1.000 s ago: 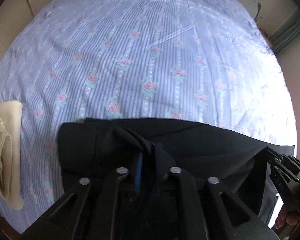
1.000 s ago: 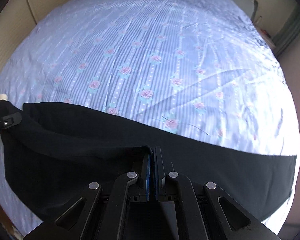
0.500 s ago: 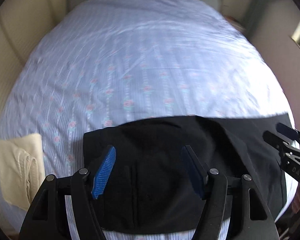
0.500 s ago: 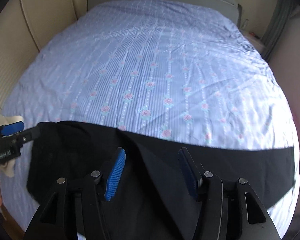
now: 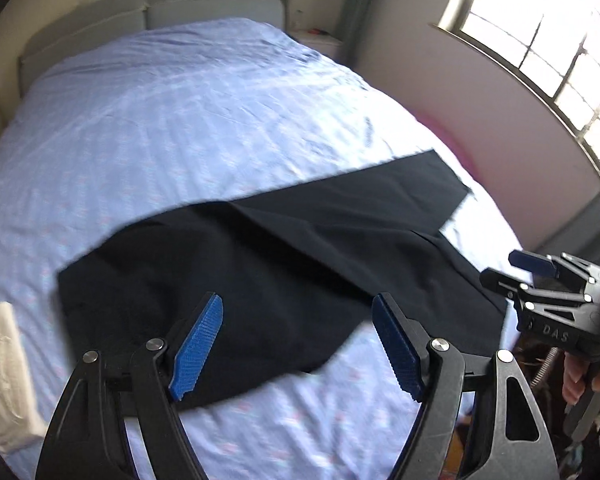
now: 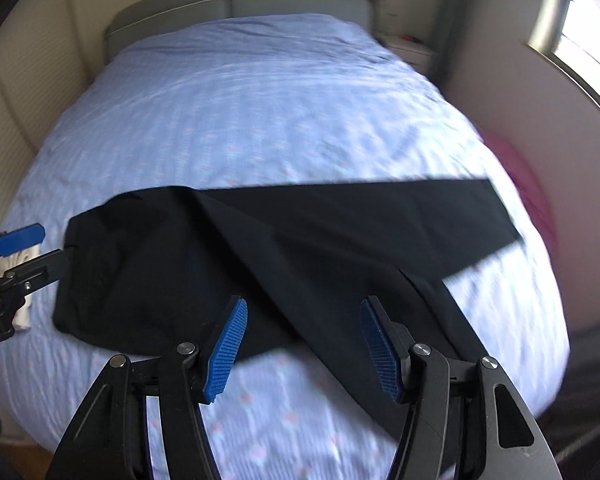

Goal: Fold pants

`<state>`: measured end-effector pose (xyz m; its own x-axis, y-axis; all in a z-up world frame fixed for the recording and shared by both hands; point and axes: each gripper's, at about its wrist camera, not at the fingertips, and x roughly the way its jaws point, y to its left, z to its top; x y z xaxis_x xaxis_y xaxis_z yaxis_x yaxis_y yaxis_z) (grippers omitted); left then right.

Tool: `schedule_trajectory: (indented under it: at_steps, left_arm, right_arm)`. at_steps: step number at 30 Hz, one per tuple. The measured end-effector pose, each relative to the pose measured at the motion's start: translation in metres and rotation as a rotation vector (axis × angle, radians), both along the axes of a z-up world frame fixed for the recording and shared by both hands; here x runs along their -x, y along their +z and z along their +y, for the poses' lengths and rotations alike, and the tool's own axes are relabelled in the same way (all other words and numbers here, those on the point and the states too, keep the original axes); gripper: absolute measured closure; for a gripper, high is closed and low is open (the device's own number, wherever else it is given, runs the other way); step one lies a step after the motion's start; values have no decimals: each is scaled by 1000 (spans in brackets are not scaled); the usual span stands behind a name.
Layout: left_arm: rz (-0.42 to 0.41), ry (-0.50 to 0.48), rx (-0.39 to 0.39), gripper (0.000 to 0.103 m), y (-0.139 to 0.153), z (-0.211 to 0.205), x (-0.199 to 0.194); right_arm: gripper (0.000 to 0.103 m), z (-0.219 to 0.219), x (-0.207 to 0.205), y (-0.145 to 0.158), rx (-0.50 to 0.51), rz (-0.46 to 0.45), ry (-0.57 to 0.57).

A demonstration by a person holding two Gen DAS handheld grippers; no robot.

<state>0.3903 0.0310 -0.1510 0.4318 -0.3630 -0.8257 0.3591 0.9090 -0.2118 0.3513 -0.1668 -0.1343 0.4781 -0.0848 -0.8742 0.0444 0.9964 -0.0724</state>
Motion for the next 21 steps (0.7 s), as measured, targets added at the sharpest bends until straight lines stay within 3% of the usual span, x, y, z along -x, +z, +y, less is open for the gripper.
schedule_trajectory:
  at_steps: [7,13,18,21]
  left_arm:
    - [88,-71,8,26,-24,-67,26]
    - [216,-93,10,26,-73,-131,35]
    - [294,-124,-54,27,-121,-186,28]
    - [346,-121,-62,27,-146,-210,21]
  right_arm:
    - [44,-70,73,-28,-22,78,-152]
    - [44,-119,117,-78,-33,182,-230]
    - [44,-152,134,-132,-13,295,-256]
    - [44,-170,137,-158,-69,357,-291]
